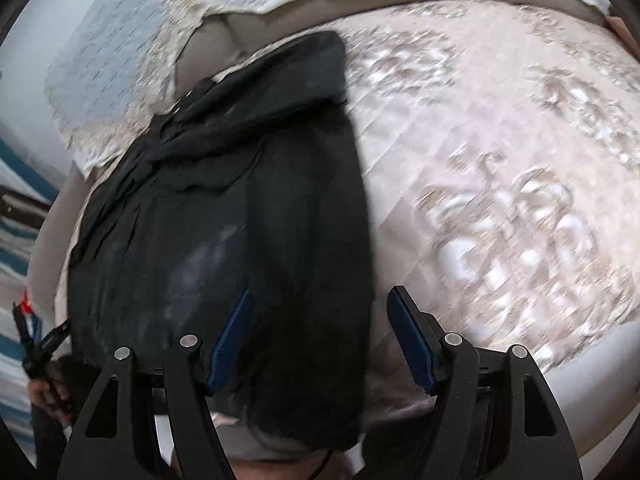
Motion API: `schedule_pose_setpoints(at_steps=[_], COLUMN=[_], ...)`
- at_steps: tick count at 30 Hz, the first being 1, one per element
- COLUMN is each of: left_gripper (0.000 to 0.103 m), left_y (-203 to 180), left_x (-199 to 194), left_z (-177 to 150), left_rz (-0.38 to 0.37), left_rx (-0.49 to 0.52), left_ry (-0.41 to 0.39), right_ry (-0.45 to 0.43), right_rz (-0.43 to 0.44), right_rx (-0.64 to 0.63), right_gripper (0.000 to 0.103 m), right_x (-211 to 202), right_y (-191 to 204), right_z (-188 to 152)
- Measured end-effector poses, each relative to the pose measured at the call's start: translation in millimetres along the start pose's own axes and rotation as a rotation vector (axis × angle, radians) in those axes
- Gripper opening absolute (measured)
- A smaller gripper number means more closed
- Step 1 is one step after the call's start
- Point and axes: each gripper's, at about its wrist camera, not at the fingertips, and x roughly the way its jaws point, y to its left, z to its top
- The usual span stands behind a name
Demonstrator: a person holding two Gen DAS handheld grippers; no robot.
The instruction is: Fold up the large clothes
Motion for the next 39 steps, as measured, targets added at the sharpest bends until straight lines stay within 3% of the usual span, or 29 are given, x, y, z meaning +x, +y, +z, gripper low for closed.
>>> schedule_pose_setpoints(at_steps=[7,9,11,12,13,15,19,22,30,36,38,39], left_gripper=[0.079,0.078,0.078,0.076,0.072,0.063,0.032,0.023,0.031,0.047,0.048,0.04], left_y=[1,5,8,9,9,10,24,33,41,36,29,28], left_x=[-1,-2,-2,-2,-2,-3,-7,-8,-3,2,3,1], left_z=[-13,-12,-12,-13,-12,-12,-11,-11,-11,-13,-10,-10], left_rz=[-0.075,-0.097,-0.111,-0.109,-0.104,-0.092,-0.128,-0.166,-0.208,-0.207,-0.182,-0.173], left_rx=[-0.052,-0.078,-0.09,-0.091,-0.088,-0.088,-0.143,-0.179,-0.236,-0.221,-0.196,-0.185], left_ry=[0.054,0.057,0.06,0.061,0.062,0.063,0.065,0.07,0.096,0.138,0.146,0.145], right_ry=[0.061,0.064,0.065,0.067,0.074,0.071,0.064,0.068,0.094,0.107,0.102,0.096], right_rz=[0.075,0.06,0.039,0.036,0.053,0.057,0.058,0.06,0.079,0.087,0.095,0.111], right_rx=[0.009,0.002,0.01,0.017,0.024,0.018,0.005,0.003,0.039,0.026,0.014,0.009], right_gripper=[0.07,0.067,0.056,0.039,0.019,0.016,0.011,0.011,0.011,0.011,0.01,0.009], right_x=[3,5,4,4,3,2,4,4,6,8,8,6], right_y=[10,12,10,9,7,8,14,14,7,7,11,13], right_z=[-15,-15,-13,-12,-12,-13,-12,-11,-13,-15,-14,-14])
